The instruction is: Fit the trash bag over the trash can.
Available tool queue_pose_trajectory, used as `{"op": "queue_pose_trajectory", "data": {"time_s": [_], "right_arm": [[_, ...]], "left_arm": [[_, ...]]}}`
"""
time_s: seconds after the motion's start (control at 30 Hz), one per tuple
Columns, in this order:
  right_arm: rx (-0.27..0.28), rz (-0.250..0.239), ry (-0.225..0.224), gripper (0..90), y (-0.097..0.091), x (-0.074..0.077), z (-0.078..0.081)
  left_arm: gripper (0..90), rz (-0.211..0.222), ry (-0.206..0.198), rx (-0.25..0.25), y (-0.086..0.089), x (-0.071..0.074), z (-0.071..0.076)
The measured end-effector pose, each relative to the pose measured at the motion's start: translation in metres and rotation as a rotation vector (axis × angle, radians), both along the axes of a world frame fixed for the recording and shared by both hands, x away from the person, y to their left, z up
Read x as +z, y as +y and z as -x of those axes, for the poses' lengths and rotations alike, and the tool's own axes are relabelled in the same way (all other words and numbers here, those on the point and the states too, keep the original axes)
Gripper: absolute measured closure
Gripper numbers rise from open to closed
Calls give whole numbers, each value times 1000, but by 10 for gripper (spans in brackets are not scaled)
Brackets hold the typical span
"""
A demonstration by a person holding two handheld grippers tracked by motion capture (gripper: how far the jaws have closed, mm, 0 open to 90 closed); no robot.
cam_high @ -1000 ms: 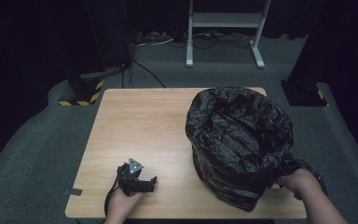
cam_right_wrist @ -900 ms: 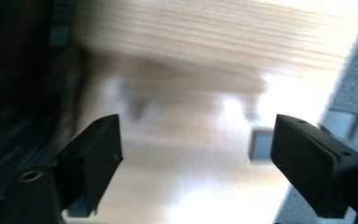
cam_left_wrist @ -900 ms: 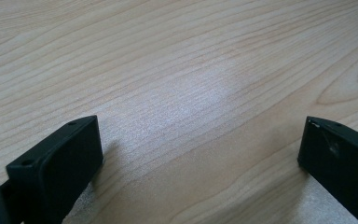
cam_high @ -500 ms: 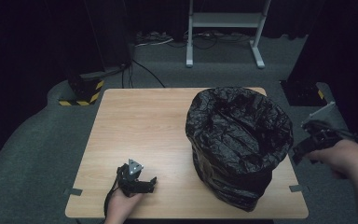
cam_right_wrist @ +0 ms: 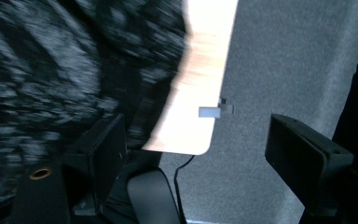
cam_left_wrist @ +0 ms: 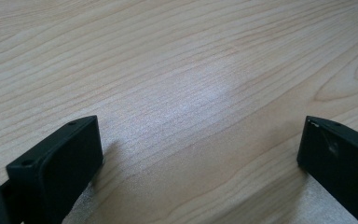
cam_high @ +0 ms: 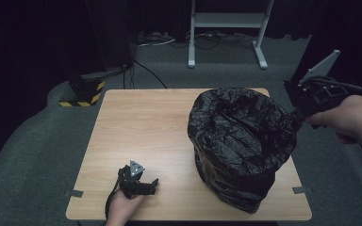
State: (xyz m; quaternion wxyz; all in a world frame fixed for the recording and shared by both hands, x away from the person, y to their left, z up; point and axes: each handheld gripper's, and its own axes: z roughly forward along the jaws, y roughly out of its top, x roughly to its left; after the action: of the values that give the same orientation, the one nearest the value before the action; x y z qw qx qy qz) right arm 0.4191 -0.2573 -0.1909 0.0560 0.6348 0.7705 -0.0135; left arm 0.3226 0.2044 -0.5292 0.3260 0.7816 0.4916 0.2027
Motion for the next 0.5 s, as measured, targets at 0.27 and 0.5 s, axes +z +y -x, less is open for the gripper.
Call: {"op": "queue_pose_trajectory", "data": {"time_s": [0.27, 0.5], "right_arm": [[92, -18, 25, 202, 58, 0, -2], [166, -32, 47, 203, 100, -7, 1]], "left_arm": [[2, 0, 0, -1, 0, 0, 0], [5, 1, 1, 3, 1, 0, 1]]}}
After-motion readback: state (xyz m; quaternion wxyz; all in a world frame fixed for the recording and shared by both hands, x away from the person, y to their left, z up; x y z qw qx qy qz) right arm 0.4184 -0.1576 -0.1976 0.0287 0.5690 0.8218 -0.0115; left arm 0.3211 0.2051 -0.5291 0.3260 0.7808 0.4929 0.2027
